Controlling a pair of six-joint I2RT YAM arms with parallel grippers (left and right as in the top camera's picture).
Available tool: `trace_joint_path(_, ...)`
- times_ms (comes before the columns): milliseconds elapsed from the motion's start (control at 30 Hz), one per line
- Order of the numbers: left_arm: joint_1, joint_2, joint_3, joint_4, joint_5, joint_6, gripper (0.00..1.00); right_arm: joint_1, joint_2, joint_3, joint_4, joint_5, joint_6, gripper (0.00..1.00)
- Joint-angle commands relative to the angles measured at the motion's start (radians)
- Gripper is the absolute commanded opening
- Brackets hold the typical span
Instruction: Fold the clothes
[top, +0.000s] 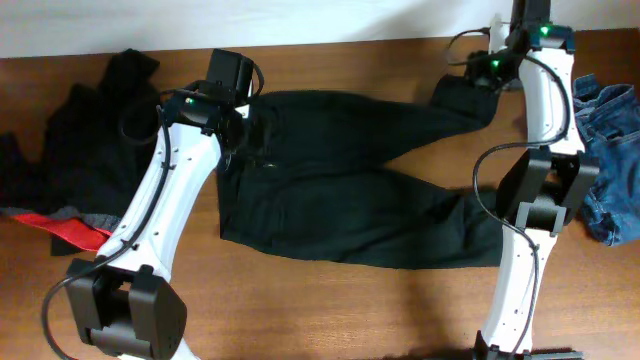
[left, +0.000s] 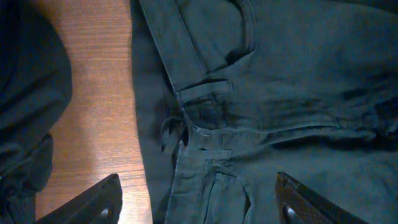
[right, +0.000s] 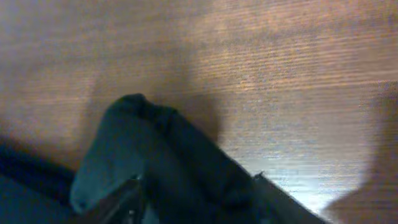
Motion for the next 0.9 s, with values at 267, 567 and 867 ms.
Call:
trace_joint_path(267, -0.002, 0.008, 0.015, 0.002, -0.008, 0.016, 0.78, 0.003, -0.008, -0.014, 0.039, -0.04, -0.031, 0.04)
trace_joint_path(567, -0.002, 0.008, 0.015, 0.002, -0.008, 0.016, 0.78, -0.016, -0.13, 0.109, 0.011, -0.093, 0.188, 0.04)
trace_joint_path(867, -0.002, 0.008, 0.015, 0.017, -0.008, 0.016, 0.78, -0.06, -0.134, 0.026, -0.203, 0.14, 0.39, 0.04)
